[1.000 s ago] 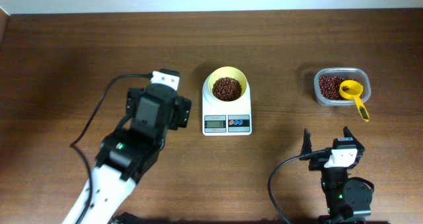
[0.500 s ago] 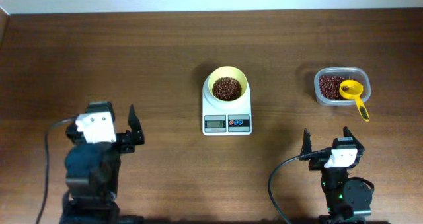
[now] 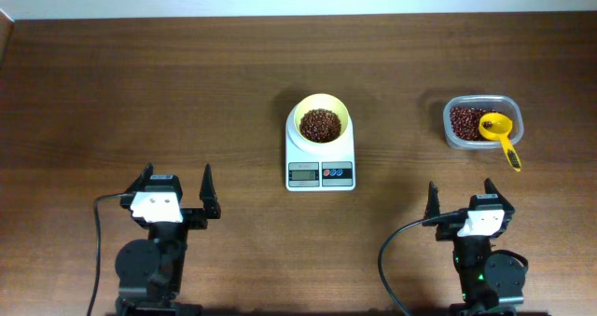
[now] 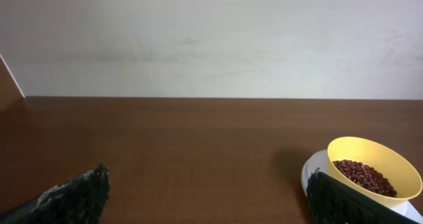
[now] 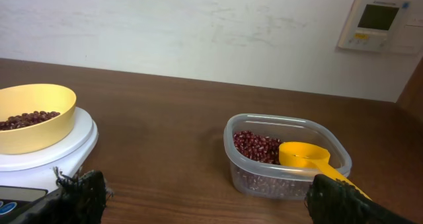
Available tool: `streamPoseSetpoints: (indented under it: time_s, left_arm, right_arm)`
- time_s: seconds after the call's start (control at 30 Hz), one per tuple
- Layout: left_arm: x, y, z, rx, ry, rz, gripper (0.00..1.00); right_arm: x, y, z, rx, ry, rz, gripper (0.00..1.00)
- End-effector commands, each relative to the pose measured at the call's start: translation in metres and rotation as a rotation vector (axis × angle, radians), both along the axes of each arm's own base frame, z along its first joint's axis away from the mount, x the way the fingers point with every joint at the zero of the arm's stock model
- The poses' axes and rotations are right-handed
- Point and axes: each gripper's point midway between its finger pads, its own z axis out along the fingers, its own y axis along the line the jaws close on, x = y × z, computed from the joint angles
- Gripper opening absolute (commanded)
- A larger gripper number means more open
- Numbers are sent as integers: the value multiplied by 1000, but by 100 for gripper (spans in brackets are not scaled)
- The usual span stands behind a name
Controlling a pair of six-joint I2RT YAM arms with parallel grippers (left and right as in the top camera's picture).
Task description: Scoop item into bowl and weigh 50g on scale
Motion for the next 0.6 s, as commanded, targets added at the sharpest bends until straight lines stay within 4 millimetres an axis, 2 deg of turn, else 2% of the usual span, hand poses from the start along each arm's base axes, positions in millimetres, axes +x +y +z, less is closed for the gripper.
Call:
streamPoseSetpoints:
  time_s: [0.0,0.43,0.57]
  left_arm:
    - [1,0,-9,6,-24,-6,99]
    - [-5,-5,-13,3,-90,-33,99]
    - [-6,-6,-20,3,-142,-41,99]
  right_arm:
    - [0,-1,-3,-10,6,-2,99]
    - [0,-1,-3,-10,5,-2,99]
    - [0,-1,-3,-10,6,-2,99]
